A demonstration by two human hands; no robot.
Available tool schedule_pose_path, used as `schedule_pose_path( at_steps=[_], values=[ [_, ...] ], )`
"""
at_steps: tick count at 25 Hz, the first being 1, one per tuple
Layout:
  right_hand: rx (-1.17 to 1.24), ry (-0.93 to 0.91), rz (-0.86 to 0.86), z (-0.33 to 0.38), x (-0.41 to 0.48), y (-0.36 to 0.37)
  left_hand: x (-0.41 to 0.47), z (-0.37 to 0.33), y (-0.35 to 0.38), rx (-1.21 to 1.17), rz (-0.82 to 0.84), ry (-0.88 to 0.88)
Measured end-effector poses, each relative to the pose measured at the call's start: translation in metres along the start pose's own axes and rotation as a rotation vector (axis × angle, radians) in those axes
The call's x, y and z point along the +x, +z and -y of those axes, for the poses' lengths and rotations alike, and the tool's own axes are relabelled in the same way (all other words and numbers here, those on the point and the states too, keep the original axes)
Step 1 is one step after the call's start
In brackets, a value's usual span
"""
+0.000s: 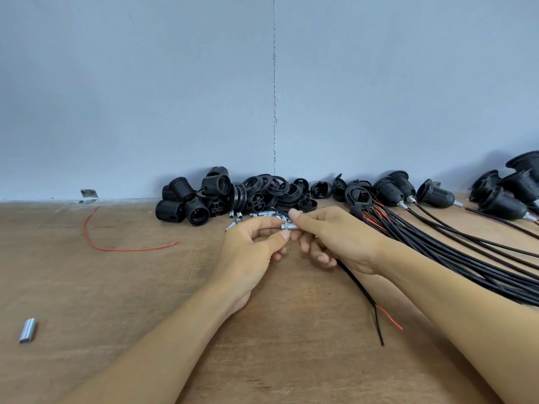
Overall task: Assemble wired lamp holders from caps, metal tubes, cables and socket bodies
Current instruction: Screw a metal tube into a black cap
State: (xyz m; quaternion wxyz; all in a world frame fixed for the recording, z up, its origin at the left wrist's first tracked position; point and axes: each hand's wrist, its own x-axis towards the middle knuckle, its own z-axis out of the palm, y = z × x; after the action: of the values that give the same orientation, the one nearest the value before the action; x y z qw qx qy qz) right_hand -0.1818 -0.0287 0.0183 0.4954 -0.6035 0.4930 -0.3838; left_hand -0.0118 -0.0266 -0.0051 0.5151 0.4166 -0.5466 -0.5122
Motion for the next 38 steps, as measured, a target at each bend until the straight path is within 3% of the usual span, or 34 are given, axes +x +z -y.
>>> schedule_pose_path(
  at_steps=[9,14,19,25,27,30,31,34,38],
  values=[
    [-0.010,0.096,0.024,0.000,0.001,-0.003,0.000,-0.001,0.001,0.013,0.000,-0.002],
    [0.001,0.032,0.076,0.003,-0.001,-0.006,-0.001,-0.001,0.000,0.017,0.019,0.001],
    [-0.085,0.004,-0.042,0.000,0.001,-0.003,0.000,0.000,0.000,0.016,0.004,-0.012],
    [-0.055,-0.048,0.076,0.002,-0.003,-0.013,-0.001,-0.001,0.000,0.013,-0.006,-0.003],
    [-0.149,-0.091,-0.094,0.001,0.000,-0.013,-0.001,-0.001,0.002,-0.041,-0.011,-0.004],
    [-0.530,-0.197,-0.590,-0.007,0.005,-0.022,-0.001,-0.001,0.003,-0.054,-0.013,-0.013],
    [-0.670,-0.195,-0.686,-0.011,0.004,-0.025,0.000,-0.001,0.002,-0.035,-0.008,-0.015],
    [-0.927,-0.158,-0.763,-0.018,0.001,-0.033,0.000,0.001,-0.001,0.028,0.011,-0.021],
    [-1.033,-0.235,-0.714,-0.019,0.002,-0.031,0.001,0.002,-0.001,0.063,0.016,-0.017]
  ],
)
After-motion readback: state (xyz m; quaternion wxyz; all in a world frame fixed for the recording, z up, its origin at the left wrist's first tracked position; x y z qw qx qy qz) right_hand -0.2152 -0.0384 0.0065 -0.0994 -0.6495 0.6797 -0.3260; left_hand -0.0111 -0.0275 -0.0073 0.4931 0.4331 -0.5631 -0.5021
